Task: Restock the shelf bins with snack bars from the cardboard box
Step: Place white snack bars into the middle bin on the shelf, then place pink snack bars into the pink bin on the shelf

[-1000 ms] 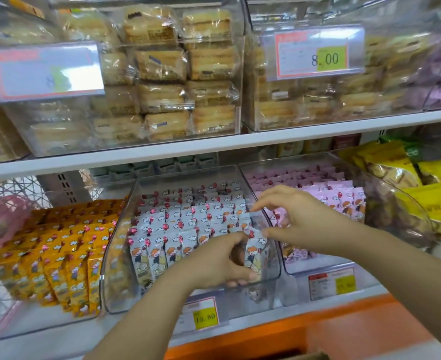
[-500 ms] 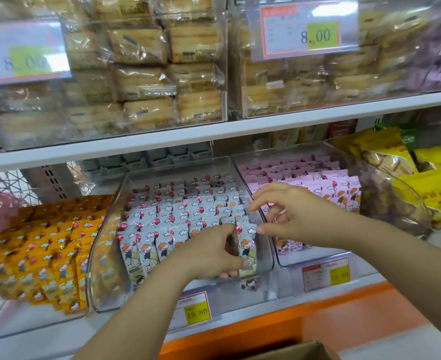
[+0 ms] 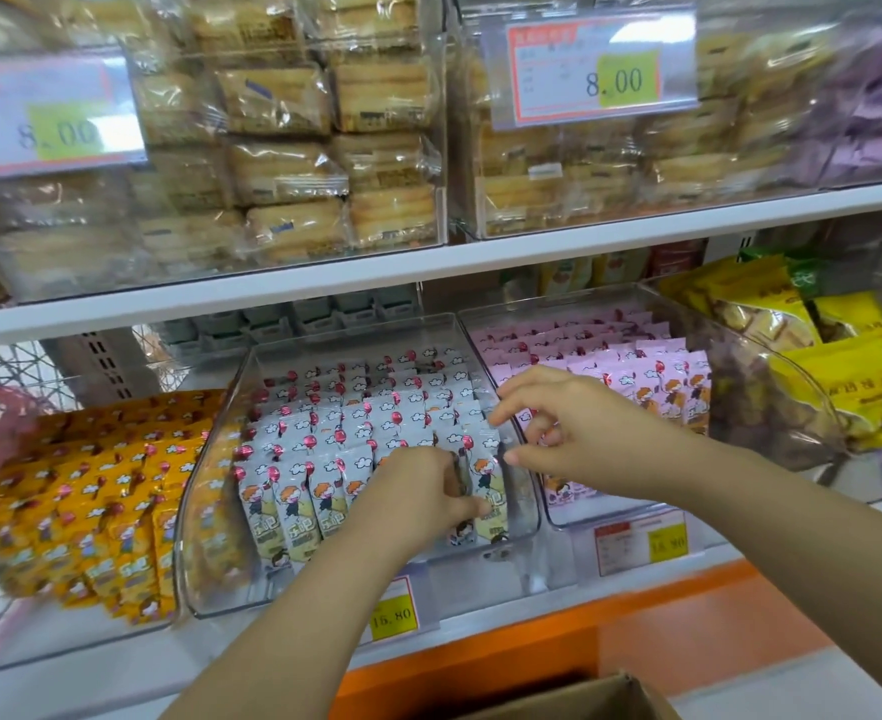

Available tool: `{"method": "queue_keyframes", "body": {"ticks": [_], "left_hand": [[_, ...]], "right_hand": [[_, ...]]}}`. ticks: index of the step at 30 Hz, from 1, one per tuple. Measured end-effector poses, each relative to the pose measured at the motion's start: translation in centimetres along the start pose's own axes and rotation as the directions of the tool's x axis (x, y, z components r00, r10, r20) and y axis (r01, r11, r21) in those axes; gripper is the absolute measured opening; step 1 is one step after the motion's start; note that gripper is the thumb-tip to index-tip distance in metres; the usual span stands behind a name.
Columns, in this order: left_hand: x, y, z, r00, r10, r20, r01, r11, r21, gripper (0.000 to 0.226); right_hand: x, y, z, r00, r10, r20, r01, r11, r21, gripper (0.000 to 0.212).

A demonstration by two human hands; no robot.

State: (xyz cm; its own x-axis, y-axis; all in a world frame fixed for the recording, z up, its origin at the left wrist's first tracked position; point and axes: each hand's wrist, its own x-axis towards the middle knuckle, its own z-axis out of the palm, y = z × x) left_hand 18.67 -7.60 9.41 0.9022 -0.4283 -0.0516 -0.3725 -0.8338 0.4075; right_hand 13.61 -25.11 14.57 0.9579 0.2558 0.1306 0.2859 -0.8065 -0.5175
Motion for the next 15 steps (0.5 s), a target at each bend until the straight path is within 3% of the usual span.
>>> {"method": "queue_keyframes", "body": {"ticks": [3, 5, 8, 10, 12, 15], "left_hand": [[-0.8, -0.1, -0.3, 0.988, 0.060, 0.140, -0.050, 0.996, -0.070, 0.020], [-1.4, -0.3, -0.8, 0.968, 0.081, 0.237, -0.059, 0.993, -0.098, 0.024], [-2.6, -0.1, -2.4, 0.960, 0.090, 0.267, -0.065, 0.993, -0.099, 0.023], [-3.6, 0.4, -3.4, 0.977, 0.098, 0.190, -0.076, 0.990, -0.121, 0.024], [-5.2, 1.3, -3.9, 0.992, 0.120, 0.026, -0.115, 0.984, -0.139, 0.028], [-9.2, 2.2, -2.5, 0.955, 0.173, -0.242, -0.243, 0.924, -0.294, 0.024]], "right_hand": [[-0.6, -0.4, 0.4, 0.999, 0.038, -0.016, -0.039, 0.999, -0.027, 0.022], [-1.4, -0.7, 0.7, 0.998, 0.057, 0.011, -0.056, 0.996, -0.073, 0.026], [-2.6, -1.0, 1.2, 0.999, 0.036, 0.028, -0.031, 0.987, -0.155, 0.040], [-3.7, -1.2, 1.7, 0.999, 0.003, -0.035, -0.010, 0.978, -0.206, 0.041], [-5.0, -1.3, 2.5, 0.980, -0.116, -0.164, 0.070, 0.963, -0.261, 0.033], [-7.5, -1.5, 4.5, 0.914, -0.287, -0.286, 0.206, 0.937, -0.282, 0.022]]}}
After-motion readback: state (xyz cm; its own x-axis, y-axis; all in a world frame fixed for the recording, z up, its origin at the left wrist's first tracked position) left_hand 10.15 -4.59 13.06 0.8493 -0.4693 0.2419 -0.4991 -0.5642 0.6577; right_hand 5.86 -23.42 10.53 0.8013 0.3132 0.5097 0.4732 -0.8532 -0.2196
